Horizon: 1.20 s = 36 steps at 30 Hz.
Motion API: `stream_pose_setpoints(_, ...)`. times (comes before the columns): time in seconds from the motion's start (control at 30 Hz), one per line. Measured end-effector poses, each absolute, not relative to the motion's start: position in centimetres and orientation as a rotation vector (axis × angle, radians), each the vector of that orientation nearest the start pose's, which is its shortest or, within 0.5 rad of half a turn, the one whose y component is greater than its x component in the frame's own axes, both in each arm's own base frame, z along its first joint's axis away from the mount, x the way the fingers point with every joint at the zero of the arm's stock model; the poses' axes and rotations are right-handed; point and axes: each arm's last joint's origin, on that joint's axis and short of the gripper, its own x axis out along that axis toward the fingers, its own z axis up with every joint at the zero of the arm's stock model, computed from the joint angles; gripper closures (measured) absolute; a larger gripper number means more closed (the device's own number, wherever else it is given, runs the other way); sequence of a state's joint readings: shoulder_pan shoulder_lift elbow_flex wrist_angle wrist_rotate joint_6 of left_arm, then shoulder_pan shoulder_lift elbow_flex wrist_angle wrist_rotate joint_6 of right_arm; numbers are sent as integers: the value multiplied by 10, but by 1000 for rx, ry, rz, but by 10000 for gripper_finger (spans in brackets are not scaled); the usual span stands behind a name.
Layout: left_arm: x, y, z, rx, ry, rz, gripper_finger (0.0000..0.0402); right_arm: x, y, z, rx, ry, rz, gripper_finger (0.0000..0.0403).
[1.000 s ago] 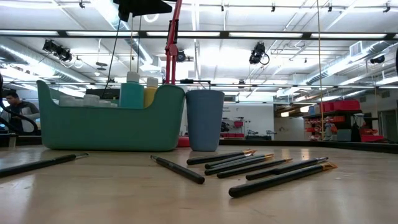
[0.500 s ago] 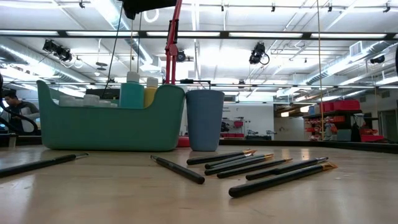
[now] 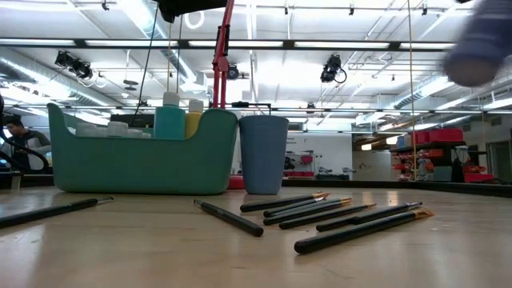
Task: Pick & Place Paint Supplies
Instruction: Put the light blue paint bottle into the green bin
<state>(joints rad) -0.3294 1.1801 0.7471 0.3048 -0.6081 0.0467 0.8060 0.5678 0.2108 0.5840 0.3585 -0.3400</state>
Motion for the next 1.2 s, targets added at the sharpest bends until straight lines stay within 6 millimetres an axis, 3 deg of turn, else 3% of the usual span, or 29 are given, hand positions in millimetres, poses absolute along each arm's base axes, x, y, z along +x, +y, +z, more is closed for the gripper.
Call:
stream_pose_setpoints(0.17,249,-68,288,109,122,275,195,120,79,249,-125,-356,148,327)
stream_pose_setpoints(0.33,249,-68,288,109,122,275,195,145,70,251,-50,-409,143,327)
stream_pose_setpoints(0.43,249,-68,288,108,121,276,195,171,69,257,-3,-366,144,327)
stream_pose_setpoints(0.67,249,-68,288,95,119,282,195,256,73,265,-20,-148,136,327)
stream_pose_setpoints(0.97,249,-67,303,166,89,283,195,353,80,227,21,11,150,327)
stream_pose_setpoints(1.07,249,-68,305,166,85,282,195,377,79,208,29,86,133,327)
stream_pose_setpoints(1.2,249,-67,304,171,95,282,195,394,75,194,48,180,108,327)
